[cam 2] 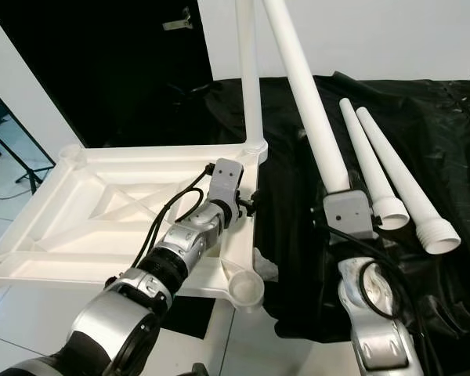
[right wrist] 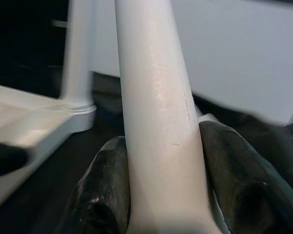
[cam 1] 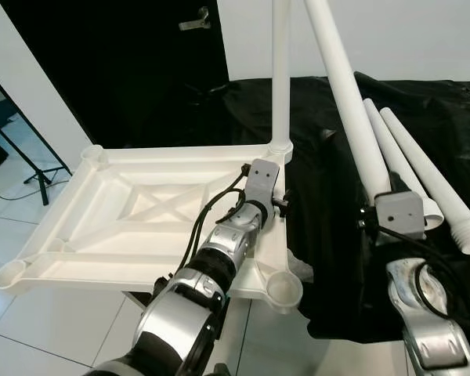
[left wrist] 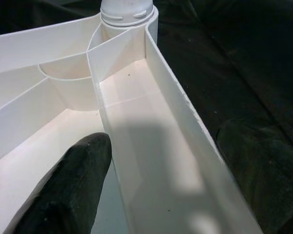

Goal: Building children table

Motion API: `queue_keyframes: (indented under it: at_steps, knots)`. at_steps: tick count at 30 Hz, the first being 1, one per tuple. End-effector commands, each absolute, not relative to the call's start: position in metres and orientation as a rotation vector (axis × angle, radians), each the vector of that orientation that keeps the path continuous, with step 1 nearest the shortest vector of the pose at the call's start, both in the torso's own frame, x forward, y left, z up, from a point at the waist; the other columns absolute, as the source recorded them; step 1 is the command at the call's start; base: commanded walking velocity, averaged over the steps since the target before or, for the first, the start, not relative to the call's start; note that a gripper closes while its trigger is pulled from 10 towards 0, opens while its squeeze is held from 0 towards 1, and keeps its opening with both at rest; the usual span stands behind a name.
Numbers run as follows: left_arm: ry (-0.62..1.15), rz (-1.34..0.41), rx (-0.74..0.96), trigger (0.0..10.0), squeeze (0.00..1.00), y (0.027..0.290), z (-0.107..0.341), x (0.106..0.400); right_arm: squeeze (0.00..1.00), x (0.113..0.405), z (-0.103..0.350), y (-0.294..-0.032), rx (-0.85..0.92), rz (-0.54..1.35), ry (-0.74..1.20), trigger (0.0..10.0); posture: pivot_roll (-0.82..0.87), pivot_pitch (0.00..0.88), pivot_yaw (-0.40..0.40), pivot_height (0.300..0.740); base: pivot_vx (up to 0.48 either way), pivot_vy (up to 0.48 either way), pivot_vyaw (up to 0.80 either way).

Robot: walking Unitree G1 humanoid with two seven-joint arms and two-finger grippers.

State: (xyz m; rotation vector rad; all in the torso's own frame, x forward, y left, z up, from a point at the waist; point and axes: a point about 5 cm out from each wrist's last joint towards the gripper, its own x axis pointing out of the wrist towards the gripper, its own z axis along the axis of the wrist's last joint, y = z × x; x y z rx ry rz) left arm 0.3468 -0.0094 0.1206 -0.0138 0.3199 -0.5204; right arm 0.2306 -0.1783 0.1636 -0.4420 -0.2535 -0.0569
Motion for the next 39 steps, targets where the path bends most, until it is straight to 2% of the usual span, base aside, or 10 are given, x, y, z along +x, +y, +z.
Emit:
queue_keyframes:
  at_steps: [1,10,13,14,16,21,26,31,35,39]
  knots:
    - [0.457,-0.865,-0.101,10.0,0.00,-0.036,0.094,0.316,0.00,0.223,0.166,-0.176,-0.386,0.008,-0.257,10.0,0.04,0.000,0.087,0.740,0.000,0.000,0.00]
    - [0.456,-0.842,-0.081,10.0,0.00,-0.034,0.092,0.318,0.00,0.209,0.163,-0.182,-0.368,-0.012,-0.236,10.0,0.02,0.000,0.089,0.740,0.000,0.000,0.00]
    - [0.491,-0.838,-0.076,10.0,0.00,-0.034,0.089,0.316,0.00,0.200,0.171,-0.205,-0.304,-0.239,-0.256,10.0,0.01,0.000,0.095,0.740,0.000,0.000,0.00]
    - [0.491,-0.838,-0.076,10.0,0.00,-0.034,0.089,0.316,0.00,0.200,0.171,-0.205,-0.304,-0.239,-0.256,10.0,0.01,0.000,0.095,0.740,0.000,0.000,0.00]
    - [0.541,-0.845,-0.065,10.0,0.00,-0.036,0.085,0.313,0.00,0.197,0.180,-0.221,-0.308,-0.387,-0.286,10.0,0.00,0.000,0.097,0.740,0.000,0.000,0.00]
    - [0.569,-0.849,-0.060,10.0,0.00,-0.037,0.082,0.311,0.00,0.194,0.179,-0.240,-0.289,-0.515,-0.260,10.0,0.01,0.000,0.096,0.740,0.000,0.000,0.00]
    - [0.560,-0.849,-0.045,10.0,0.00,-0.037,0.081,0.311,0.00,0.201,0.172,-0.239,-0.244,-0.480,-0.216,10.0,0.01,0.000,0.094,0.740,0.000,0.000,0.00]
    - [0.483,-0.847,0.031,10.0,0.00,-0.033,0.081,0.313,0.00,0.214,0.162,-0.219,-0.180,-0.327,-0.158,10.0,0.02,0.000,0.086,0.740,0.000,0.000,0.00]
    - [0.411,-0.816,0.062,10.0,0.00,-0.021,0.077,0.314,0.00,0.223,0.150,-0.187,-0.117,-0.126,-0.088,10.0,0.04,0.000,0.075,0.740,0.000,0.000,0.00]
    - [0.408,-0.760,0.037,10.0,0.00,-0.008,0.070,0.315,0.00,0.226,0.148,-0.187,-0.104,-0.112,-0.067,10.0,0.06,0.000,0.065,0.740,0.000,0.000,0.00]
